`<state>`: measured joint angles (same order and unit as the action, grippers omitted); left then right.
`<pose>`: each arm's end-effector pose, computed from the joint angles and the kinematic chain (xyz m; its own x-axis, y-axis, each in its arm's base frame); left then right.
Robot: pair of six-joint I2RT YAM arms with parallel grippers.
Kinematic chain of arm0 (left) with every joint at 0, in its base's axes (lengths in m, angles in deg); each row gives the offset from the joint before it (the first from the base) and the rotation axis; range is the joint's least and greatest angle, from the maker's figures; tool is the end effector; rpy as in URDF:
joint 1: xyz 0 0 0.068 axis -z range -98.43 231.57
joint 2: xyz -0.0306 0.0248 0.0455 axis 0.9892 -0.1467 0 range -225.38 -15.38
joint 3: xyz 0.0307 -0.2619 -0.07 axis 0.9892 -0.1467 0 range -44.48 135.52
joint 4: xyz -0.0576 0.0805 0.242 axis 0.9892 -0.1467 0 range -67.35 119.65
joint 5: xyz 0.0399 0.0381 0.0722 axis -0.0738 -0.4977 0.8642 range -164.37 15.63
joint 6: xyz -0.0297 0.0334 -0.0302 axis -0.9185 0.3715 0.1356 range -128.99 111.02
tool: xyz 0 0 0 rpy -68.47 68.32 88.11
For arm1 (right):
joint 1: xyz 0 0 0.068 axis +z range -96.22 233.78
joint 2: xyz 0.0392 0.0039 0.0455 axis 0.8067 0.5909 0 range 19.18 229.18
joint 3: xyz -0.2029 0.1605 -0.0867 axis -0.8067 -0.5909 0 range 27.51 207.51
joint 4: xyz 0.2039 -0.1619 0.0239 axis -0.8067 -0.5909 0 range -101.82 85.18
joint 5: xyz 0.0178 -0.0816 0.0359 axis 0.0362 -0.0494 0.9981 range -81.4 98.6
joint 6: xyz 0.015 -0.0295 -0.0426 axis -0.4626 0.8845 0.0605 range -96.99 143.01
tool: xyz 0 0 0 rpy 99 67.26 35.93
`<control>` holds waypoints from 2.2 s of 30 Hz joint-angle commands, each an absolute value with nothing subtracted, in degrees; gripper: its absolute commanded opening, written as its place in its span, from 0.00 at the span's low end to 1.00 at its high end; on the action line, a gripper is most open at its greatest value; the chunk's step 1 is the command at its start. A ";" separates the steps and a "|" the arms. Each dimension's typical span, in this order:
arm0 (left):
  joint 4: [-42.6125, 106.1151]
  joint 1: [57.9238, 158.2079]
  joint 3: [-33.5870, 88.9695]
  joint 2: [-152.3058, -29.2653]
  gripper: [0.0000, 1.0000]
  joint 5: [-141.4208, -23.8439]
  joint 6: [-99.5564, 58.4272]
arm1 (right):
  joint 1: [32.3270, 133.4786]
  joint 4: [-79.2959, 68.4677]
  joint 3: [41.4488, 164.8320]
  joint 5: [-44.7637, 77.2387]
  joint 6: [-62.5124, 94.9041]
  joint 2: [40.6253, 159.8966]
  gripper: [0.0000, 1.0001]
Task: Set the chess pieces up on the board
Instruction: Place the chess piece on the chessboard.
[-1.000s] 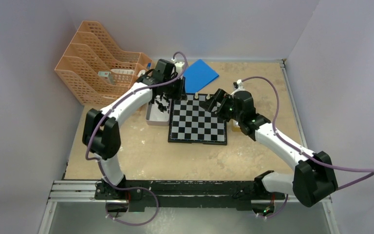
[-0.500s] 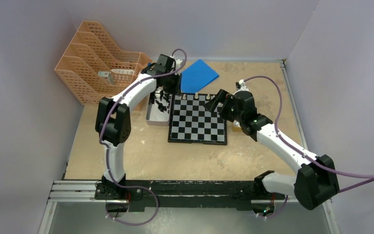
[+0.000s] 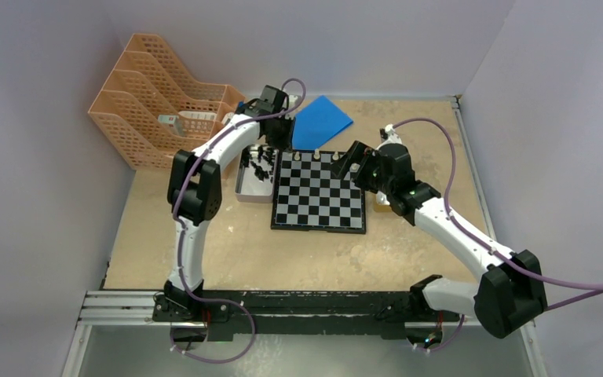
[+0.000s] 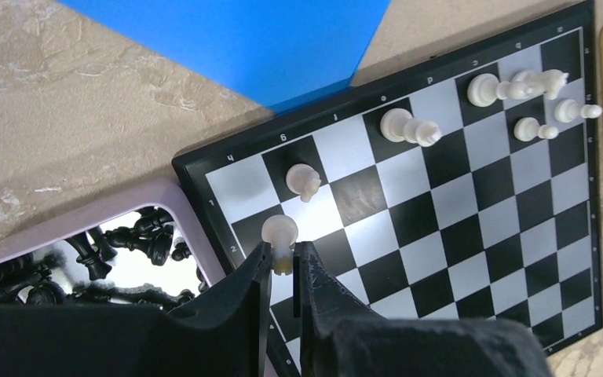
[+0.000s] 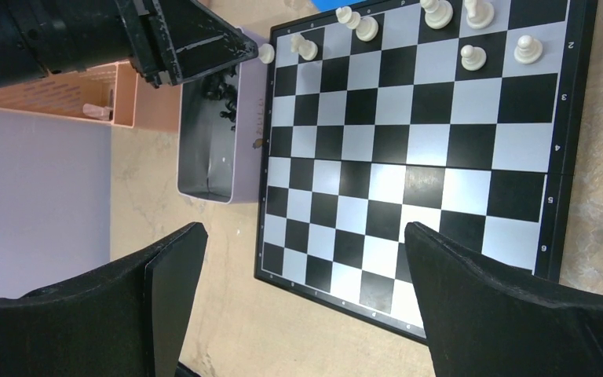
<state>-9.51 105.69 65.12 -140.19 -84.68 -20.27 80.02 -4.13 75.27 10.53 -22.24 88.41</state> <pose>0.4413 -0.2046 0.2352 -0.8248 0.1584 -0.5428 0.3425 0.9038 -0.2566 0.2496 0.1244 0.2877 -0.5580 0.5163 -0.6497 -0.1052 0.7326 0.6725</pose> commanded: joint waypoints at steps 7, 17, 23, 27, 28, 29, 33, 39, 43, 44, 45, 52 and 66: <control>-9.99 105.28 68.67 -142.26 0.04 -82.48 -18.62 | 80.15 -2.50 77.41 8.77 -20.81 87.49 0.99; -10.12 105.27 70.55 -144.34 0.06 -81.74 -17.62 | 80.06 -2.41 78.46 7.74 -20.69 88.59 0.99; -10.69 105.28 72.28 -145.86 0.06 -81.53 -17.27 | 80.09 -3.00 78.57 7.71 -20.62 88.40 0.99; -10.78 105.24 72.58 -146.42 0.06 -81.02 -16.99 | 80.06 -3.69 78.57 8.43 -20.67 88.41 0.99; -10.85 105.29 72.69 -146.61 0.07 -81.02 -16.91 | 80.12 -3.86 78.57 8.50 -20.63 88.50 0.99; -10.87 105.30 72.74 -146.76 0.07 -81.00 -16.83 | 80.06 -3.92 78.63 8.51 -20.70 88.52 0.99; -11.21 105.22 73.39 -147.69 0.09 -81.05 -16.47 | 80.10 -4.04 78.75 8.51 -20.69 88.78 0.98; -11.34 105.26 73.81 -148.44 0.12 -81.52 -16.54 | 80.12 -4.12 78.72 8.51 -20.84 88.91 0.99; -12.08 105.28 74.26 -148.76 0.16 -81.39 -16.63 | 80.08 -4.30 78.84 8.51 -20.76 89.04 0.99; -12.10 105.25 74.22 -148.64 0.18 -81.18 -16.63 | 80.06 -4.23 78.86 8.51 -20.83 89.01 0.99; -12.10 105.29 74.14 -148.54 0.20 -81.10 -16.63 | 80.07 -4.14 78.82 8.51 -20.77 89.01 0.99; -12.83 105.30 75.08 -147.26 0.30 -81.79 -16.96 | 80.07 -3.65 78.63 8.51 -20.67 89.57 0.99; -10.88 104.43 67.70 -129.19 0.55 -92.48 -18.93 | 79.98 -7.85 85.99 -7.17 -15.21 96.55 0.99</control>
<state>-12.57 105.47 69.78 -138.55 -87.54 -18.35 80.02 -7.39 82.68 -0.20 -17.89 96.74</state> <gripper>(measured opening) 0.513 0.987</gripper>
